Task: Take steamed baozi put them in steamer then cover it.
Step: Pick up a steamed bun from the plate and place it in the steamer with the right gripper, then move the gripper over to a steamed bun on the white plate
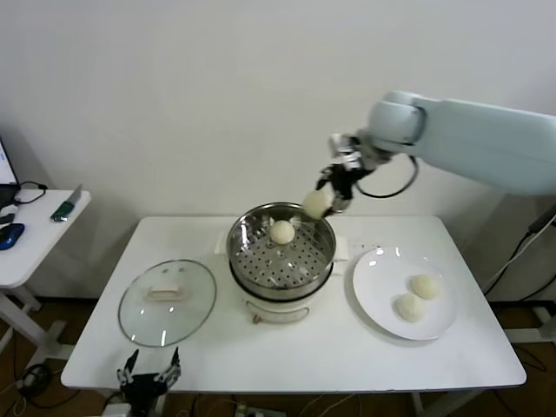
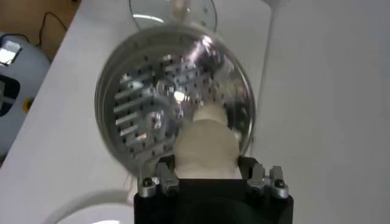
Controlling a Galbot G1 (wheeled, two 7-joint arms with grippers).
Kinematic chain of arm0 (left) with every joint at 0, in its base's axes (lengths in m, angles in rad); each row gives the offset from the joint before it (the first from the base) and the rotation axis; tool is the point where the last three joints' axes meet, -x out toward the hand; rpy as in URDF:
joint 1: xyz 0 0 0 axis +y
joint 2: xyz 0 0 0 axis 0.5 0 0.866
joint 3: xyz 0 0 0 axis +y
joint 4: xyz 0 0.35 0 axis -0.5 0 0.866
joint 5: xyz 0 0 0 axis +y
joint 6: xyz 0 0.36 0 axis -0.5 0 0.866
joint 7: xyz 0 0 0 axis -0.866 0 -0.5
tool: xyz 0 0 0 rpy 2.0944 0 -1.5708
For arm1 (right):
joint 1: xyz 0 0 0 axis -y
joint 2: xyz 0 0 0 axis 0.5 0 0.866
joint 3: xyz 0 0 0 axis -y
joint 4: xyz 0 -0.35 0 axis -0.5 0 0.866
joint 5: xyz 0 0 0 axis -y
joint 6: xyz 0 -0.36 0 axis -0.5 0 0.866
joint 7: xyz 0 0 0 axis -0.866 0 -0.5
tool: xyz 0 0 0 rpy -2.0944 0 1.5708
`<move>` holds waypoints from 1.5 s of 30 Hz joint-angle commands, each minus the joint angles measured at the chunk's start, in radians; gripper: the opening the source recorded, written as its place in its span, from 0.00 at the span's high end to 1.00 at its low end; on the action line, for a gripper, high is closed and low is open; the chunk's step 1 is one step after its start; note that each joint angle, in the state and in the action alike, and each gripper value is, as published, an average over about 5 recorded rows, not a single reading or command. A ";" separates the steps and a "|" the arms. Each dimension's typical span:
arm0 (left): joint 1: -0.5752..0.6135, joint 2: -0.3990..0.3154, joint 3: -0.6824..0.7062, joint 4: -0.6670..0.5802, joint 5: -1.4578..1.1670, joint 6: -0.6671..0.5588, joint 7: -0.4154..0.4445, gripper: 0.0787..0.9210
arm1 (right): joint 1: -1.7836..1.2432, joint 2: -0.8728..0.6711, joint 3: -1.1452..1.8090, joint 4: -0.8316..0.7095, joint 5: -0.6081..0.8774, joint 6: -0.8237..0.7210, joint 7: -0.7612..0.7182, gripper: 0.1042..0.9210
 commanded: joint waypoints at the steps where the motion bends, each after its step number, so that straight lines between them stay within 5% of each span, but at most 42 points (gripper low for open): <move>1: 0.000 0.002 -0.004 -0.003 -0.003 0.001 0.000 0.12 | -0.063 0.266 0.011 -0.070 0.036 -0.043 0.058 0.30; 9: 0.001 0.004 -0.014 0.002 -0.004 -0.004 -0.005 0.12 | -0.241 0.360 0.009 -0.236 -0.069 -0.044 0.062 0.30; 32: -0.004 0.002 -0.011 0.002 -0.004 -0.007 -0.009 0.12 | -0.320 0.334 0.007 -0.255 -0.138 -0.078 0.117 0.25; 37: -0.002 0.001 -0.011 -0.001 -0.004 -0.007 -0.010 0.12 | -0.278 0.298 -0.001 -0.214 -0.139 -0.053 0.089 0.13; 45: -0.003 -0.005 -0.012 -0.008 -0.002 -0.005 -0.011 0.12 | -0.068 0.085 -0.023 -0.097 -0.082 0.014 0.000 0.12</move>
